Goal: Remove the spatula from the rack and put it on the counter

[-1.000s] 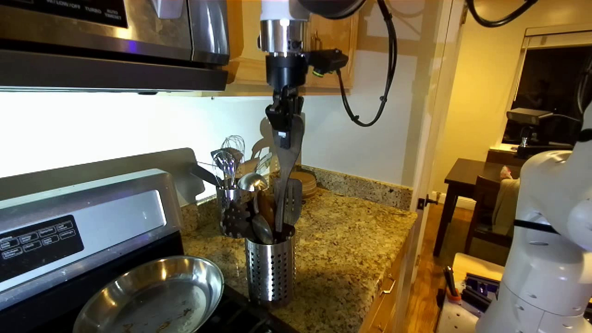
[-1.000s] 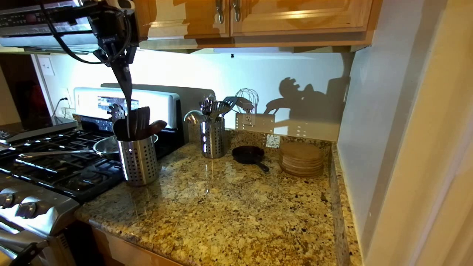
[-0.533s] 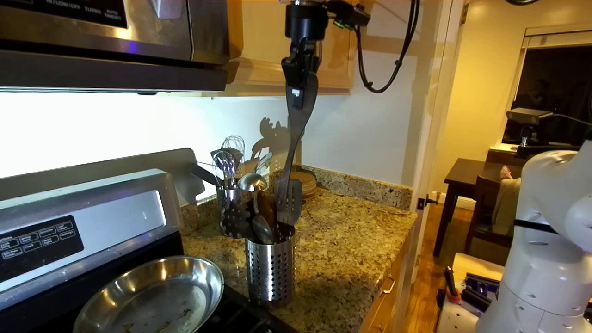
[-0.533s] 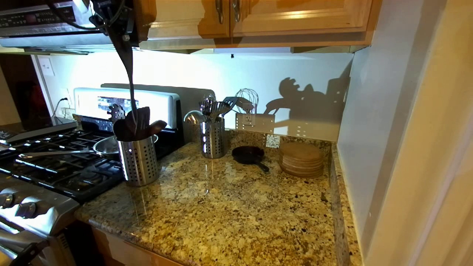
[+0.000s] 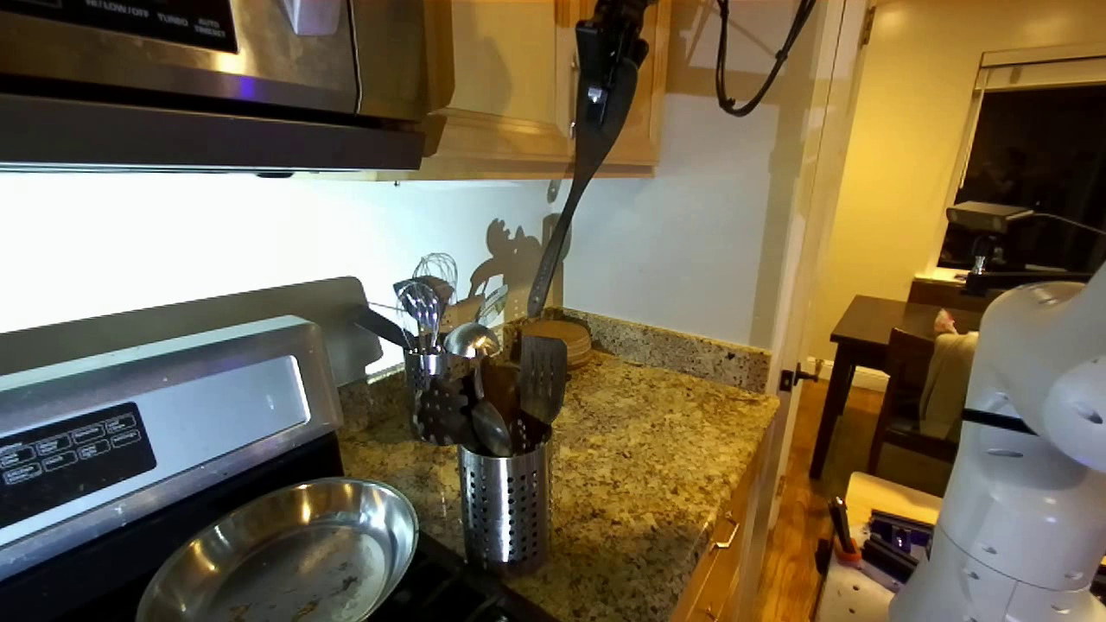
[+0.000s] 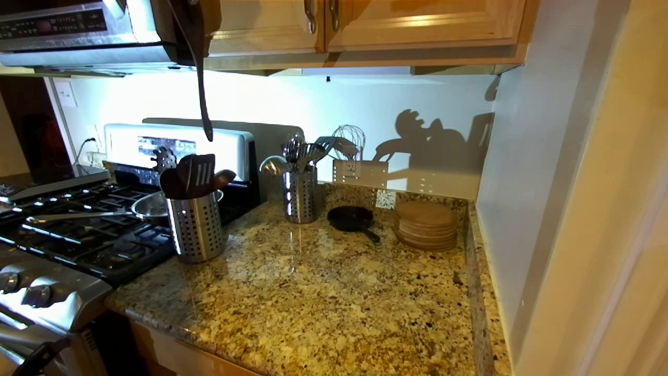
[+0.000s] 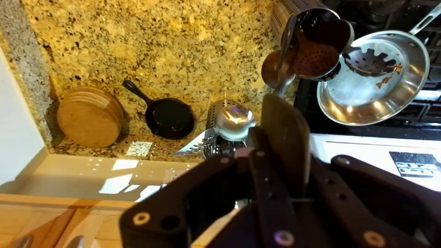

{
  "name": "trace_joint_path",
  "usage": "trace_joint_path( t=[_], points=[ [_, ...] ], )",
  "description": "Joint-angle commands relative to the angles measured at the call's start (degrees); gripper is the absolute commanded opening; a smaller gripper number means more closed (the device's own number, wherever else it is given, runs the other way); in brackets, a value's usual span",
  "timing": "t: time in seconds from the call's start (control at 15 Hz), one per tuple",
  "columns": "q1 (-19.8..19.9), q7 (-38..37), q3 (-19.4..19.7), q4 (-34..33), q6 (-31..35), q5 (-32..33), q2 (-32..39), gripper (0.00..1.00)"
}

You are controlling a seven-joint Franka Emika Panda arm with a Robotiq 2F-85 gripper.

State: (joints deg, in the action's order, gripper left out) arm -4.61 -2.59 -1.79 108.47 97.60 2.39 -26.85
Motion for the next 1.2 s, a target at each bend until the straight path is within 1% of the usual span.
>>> trace_joint_path(
  t=[0.0,0.33,0.47,0.73,1.13],
  points=[
    [1.92,2.05,2.93,-0.5,-1.24,-3.03,-1.58,0.08],
    [3.79,5.9,6.41,2.4,0.57,-3.48,-0.52,0.08],
    [4.45,8.17,8.1,4.48,0.94,-3.65,0.52,0.08],
    [5.6,12.86,11.58,9.81,3.11,-5.96,3.36,0.08],
    [6.95,21.12,14.58,17.24,10.99,-10.63,7.85,0.08]
  ],
)
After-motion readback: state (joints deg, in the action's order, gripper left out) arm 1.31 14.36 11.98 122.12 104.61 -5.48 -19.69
